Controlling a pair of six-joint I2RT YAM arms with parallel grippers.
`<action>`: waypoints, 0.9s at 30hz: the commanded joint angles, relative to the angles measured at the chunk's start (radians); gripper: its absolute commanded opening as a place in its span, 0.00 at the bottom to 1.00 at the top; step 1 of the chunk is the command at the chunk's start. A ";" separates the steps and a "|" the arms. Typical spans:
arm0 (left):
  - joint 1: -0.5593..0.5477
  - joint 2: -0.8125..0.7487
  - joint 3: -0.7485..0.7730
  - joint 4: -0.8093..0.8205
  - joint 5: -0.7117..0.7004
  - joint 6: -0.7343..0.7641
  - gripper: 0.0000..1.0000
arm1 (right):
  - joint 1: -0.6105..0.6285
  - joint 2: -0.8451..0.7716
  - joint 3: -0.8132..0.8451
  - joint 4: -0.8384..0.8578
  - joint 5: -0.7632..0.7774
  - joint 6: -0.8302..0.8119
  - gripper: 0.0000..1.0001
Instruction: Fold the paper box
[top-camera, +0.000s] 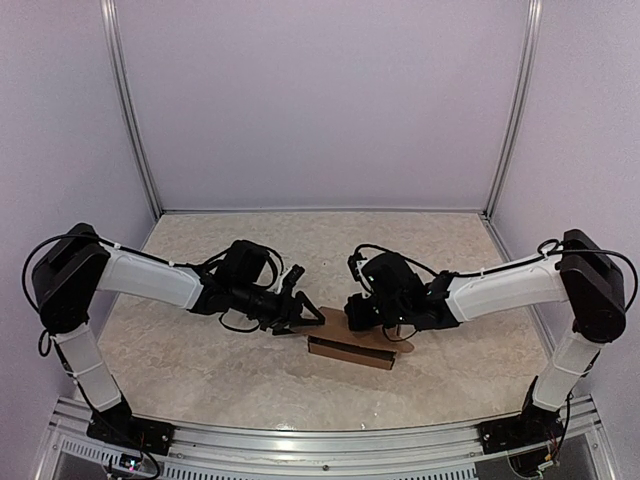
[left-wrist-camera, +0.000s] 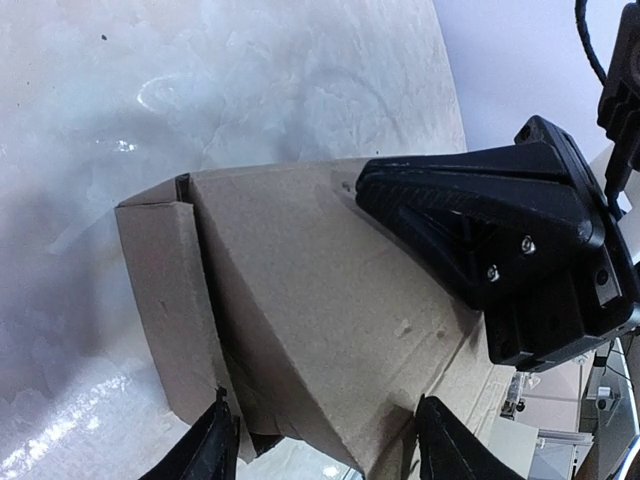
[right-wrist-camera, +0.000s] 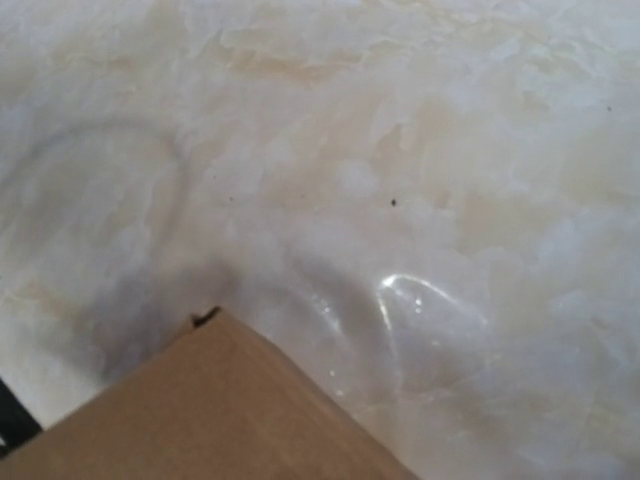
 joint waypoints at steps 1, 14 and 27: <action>0.007 0.019 -0.013 0.012 -0.017 0.005 0.58 | -0.004 0.000 -0.016 -0.016 -0.003 0.004 0.00; 0.009 0.030 -0.018 -0.006 -0.031 0.032 0.54 | -0.005 -0.188 -0.004 -0.166 0.089 -0.039 0.00; 0.009 0.027 -0.023 -0.010 -0.031 0.046 0.54 | -0.042 -0.504 -0.219 -0.293 0.033 0.148 0.44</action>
